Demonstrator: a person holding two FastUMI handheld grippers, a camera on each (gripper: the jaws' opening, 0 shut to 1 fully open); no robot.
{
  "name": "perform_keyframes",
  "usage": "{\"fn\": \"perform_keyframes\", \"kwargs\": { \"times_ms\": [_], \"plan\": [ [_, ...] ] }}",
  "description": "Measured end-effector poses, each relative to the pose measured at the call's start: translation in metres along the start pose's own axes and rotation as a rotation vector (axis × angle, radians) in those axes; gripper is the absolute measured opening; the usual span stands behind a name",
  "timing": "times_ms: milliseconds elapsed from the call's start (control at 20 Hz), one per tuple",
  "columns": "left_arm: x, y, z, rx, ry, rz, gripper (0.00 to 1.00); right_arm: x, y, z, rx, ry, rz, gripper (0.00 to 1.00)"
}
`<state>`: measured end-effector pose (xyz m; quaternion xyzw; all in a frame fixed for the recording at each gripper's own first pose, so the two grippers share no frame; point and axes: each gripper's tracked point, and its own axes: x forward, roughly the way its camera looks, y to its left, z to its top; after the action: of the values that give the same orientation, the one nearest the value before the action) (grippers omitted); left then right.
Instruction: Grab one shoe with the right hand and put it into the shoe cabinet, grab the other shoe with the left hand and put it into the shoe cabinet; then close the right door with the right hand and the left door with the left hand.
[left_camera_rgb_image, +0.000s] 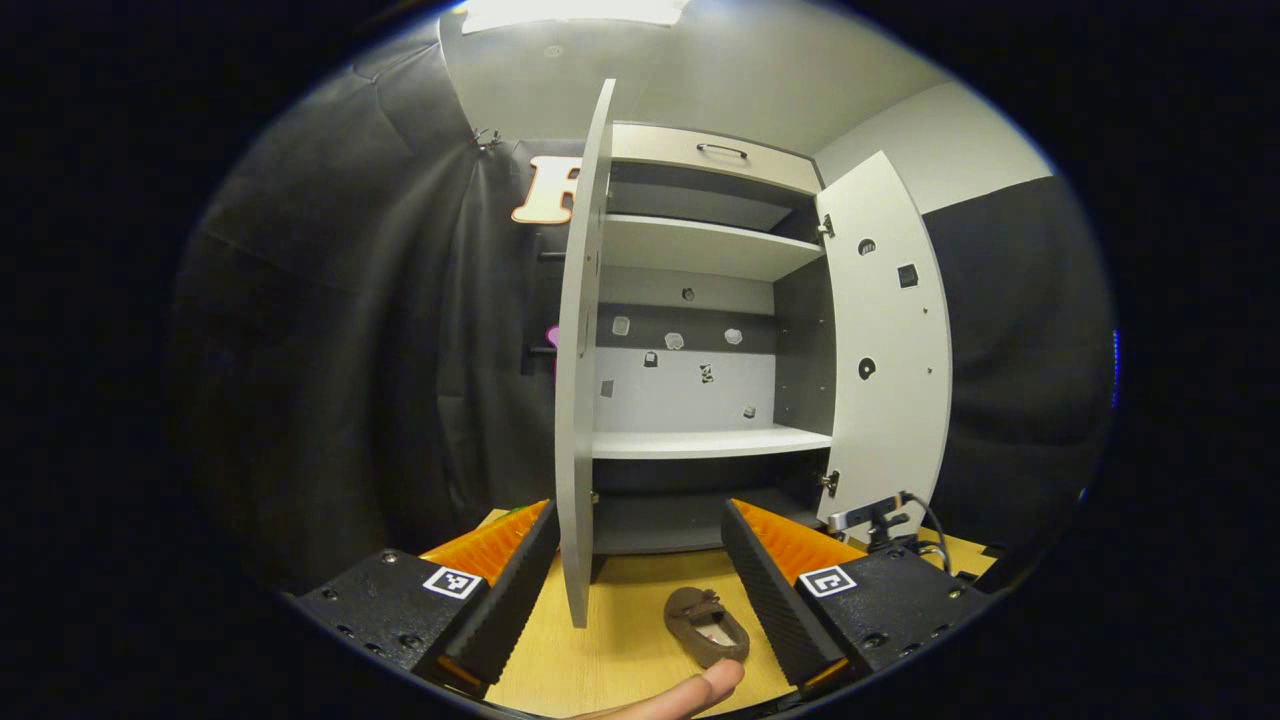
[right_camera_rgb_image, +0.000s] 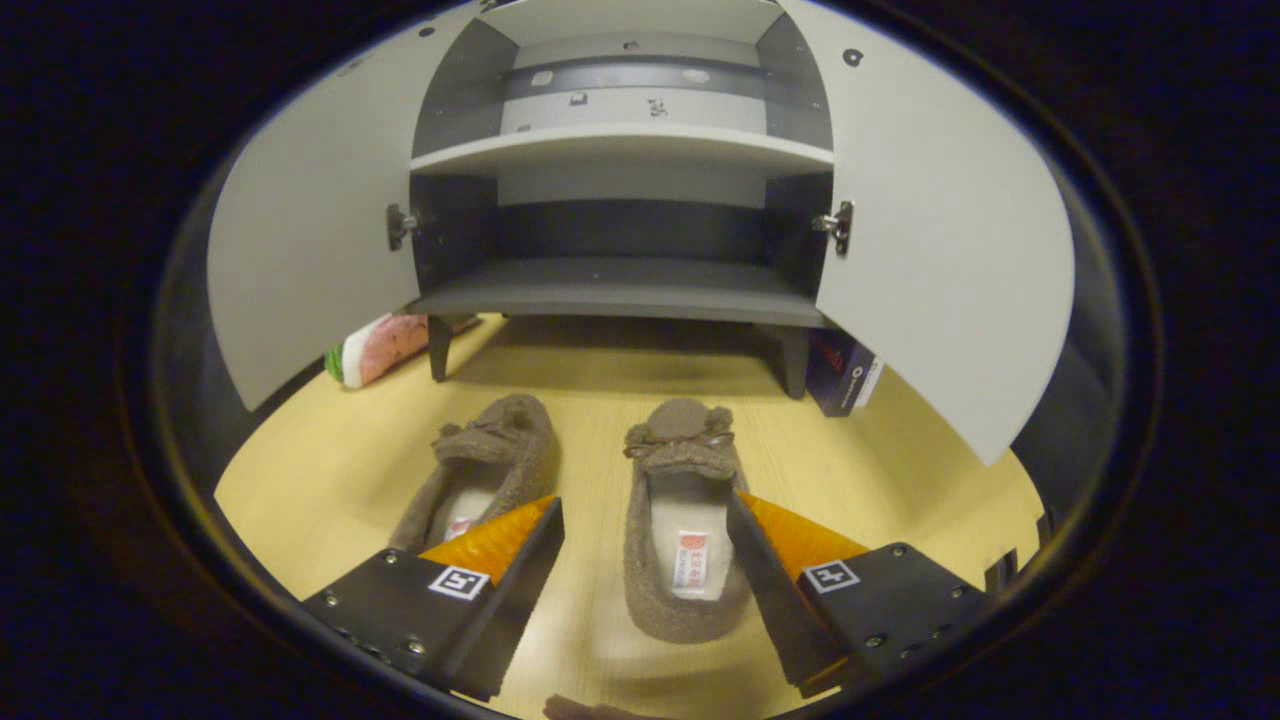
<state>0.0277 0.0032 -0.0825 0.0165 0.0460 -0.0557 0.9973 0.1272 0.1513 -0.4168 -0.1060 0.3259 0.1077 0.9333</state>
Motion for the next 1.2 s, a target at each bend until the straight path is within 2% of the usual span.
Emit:
{"fn": "perform_keyframes", "kwargs": {
  "times_ms": [100,150,350,500,600,650,700,850,900,1200],
  "plan": [
    [0.005,0.005,-0.006,-0.001,0.007,0.009,0.99,0.016,0.009,-0.002,-0.015,0.007,0.028,0.95],
    [0.007,0.009,-0.009,0.006,0.007,0.02,0.99,0.02,0.01,-0.001,-0.029,0.007,0.031,0.99],
    [0.016,0.01,-0.019,0.026,0.019,0.028,1.0,0.038,0.007,0.004,0.061,-0.003,-0.009,0.93],
    [0.022,0.007,-0.024,0.016,0.033,0.017,1.0,0.04,0.017,-0.002,0.04,0.022,0.043,0.95],
    [0.026,0.007,-0.026,0.009,0.038,0.019,0.99,0.038,0.009,-0.001,0.015,0.018,0.003,0.66],
    [0.028,0.007,-0.028,0.009,0.043,0.023,1.0,0.043,0.0,-0.008,0.035,0.013,-0.019,0.37],
    [0.029,0.007,-0.029,0.009,0.047,0.027,1.0,0.044,0.005,-0.009,0.078,0.012,0.012,0.08],
    [0.029,0.002,-0.032,0.016,0.059,0.019,1.0,0.038,0.002,-0.002,0.106,-0.018,0.087,0.08],
    [0.03,0.0,-0.033,0.021,0.061,0.012,1.0,0.034,0.003,0.001,0.123,-0.042,0.102,0.0],
    [0.03,-0.007,-0.038,0.037,0.068,-0.004,0.99,-0.026,-0.008,0.045,0.174,-0.178,0.175,0.0]
  ]
}}
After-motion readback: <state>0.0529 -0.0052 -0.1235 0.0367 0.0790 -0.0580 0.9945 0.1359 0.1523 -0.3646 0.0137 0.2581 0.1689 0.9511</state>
